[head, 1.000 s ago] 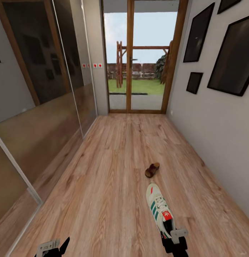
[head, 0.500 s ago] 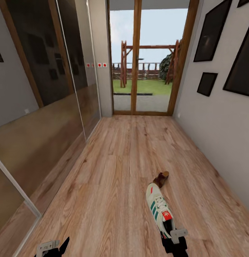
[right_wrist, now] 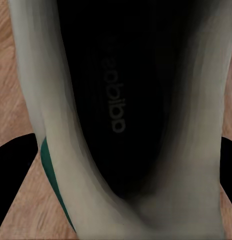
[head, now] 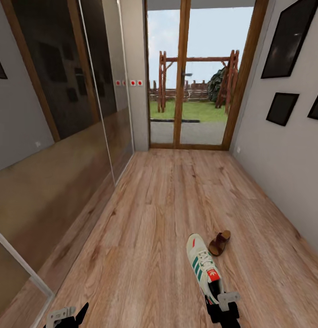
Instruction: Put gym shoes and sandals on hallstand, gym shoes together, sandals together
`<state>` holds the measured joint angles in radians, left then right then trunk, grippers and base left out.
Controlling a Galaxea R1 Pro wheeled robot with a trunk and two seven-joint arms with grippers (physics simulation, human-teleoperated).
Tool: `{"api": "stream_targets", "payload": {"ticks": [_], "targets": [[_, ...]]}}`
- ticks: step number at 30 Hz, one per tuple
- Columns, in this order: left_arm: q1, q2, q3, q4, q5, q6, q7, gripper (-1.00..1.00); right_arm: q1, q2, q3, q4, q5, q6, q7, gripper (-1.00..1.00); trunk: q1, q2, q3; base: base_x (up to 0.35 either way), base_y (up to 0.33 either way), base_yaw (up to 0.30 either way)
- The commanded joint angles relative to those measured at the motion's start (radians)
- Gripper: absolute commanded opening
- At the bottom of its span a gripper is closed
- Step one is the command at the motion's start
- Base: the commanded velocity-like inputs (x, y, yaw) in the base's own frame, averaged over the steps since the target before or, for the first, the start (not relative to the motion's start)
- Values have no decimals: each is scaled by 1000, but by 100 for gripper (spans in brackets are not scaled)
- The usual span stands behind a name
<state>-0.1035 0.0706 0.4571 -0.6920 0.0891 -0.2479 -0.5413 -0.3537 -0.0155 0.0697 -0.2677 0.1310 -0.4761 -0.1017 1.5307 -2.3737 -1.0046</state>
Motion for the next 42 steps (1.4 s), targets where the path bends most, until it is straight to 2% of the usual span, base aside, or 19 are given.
{"api": "stream_targets", "payload": {"ticks": [1, 33, 42], "targets": [[-1, 0, 2, 2, 9, 1, -8, 100, -1, -1, 7, 1, 7, -1, -10, -100, 0, 0, -1, 285, 198, 1], [-1, 0, 3, 2, 8, 2, -9, 100, -1, -1, 7, 0, 7, -1, -10, -100, 0, 0, -1, 306, 149, 0], [-1, 0, 3, 2, 8, 2, -9, 100, -1, -1, 7, 0, 7, -1, -10, -100, 0, 0, -1, 335, 82, -200]]}}
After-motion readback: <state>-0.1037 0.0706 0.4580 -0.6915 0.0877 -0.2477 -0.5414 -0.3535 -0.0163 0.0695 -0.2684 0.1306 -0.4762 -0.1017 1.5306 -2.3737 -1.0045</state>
